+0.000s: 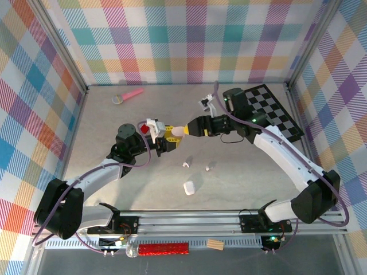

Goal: Insert the wireless bluetooth earbuds into the charging case

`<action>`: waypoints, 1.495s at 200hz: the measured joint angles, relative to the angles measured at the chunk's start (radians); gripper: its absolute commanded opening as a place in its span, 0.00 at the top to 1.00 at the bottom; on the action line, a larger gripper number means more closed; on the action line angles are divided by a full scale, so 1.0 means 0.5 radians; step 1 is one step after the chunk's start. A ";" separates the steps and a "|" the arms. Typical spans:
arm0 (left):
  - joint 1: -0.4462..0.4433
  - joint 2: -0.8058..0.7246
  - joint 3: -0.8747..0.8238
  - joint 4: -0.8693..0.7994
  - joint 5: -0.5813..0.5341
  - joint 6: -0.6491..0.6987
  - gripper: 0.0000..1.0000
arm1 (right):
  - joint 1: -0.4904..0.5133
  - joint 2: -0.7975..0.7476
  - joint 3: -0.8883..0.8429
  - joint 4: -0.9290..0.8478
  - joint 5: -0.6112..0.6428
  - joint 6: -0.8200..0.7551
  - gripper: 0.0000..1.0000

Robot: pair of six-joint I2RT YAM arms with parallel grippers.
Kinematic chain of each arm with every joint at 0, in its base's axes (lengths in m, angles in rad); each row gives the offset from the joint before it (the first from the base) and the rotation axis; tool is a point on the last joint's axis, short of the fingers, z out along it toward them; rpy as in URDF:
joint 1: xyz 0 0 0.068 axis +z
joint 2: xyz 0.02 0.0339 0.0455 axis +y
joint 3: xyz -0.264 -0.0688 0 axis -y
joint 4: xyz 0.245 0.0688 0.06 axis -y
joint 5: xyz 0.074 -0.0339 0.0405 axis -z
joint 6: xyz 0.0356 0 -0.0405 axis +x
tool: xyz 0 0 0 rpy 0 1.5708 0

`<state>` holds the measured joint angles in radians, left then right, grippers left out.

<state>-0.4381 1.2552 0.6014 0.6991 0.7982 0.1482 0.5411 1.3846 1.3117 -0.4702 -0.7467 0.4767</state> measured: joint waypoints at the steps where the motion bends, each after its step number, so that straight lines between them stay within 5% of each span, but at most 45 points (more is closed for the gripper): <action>1: 0.000 0.000 0.000 0.002 -0.001 -0.002 0.63 | -0.003 -0.001 -0.004 0.005 -0.001 0.008 0.20; 74: -0.001 0.049 0.002 0.346 -0.014 -0.180 0.63 | -0.023 0.148 -0.149 0.611 -0.348 0.755 0.27; 180: -0.015 0.068 0.012 0.434 -0.014 -0.214 0.62 | -0.044 0.262 -0.240 0.970 -0.487 1.167 0.75; 197: -0.015 0.068 0.012 0.427 -0.015 -0.214 0.55 | -0.058 0.262 -0.256 0.999 -0.492 1.189 0.78; 230: -0.026 0.069 0.012 0.382 -0.012 -0.217 0.23 | -0.102 0.251 -0.359 1.054 -0.413 1.185 0.82; 263: -0.041 0.059 0.012 0.233 -0.032 -0.132 0.01 | -0.298 0.191 -0.571 1.010 -0.208 1.128 0.83; 299: -0.114 -0.027 0.022 -0.222 -0.142 0.100 0.00 | -0.522 0.169 -0.809 0.879 0.182 0.981 0.83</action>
<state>-0.4953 1.2415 0.6125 0.5880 0.7273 0.1982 0.2802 1.4689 0.9070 -0.0307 -0.6556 0.9672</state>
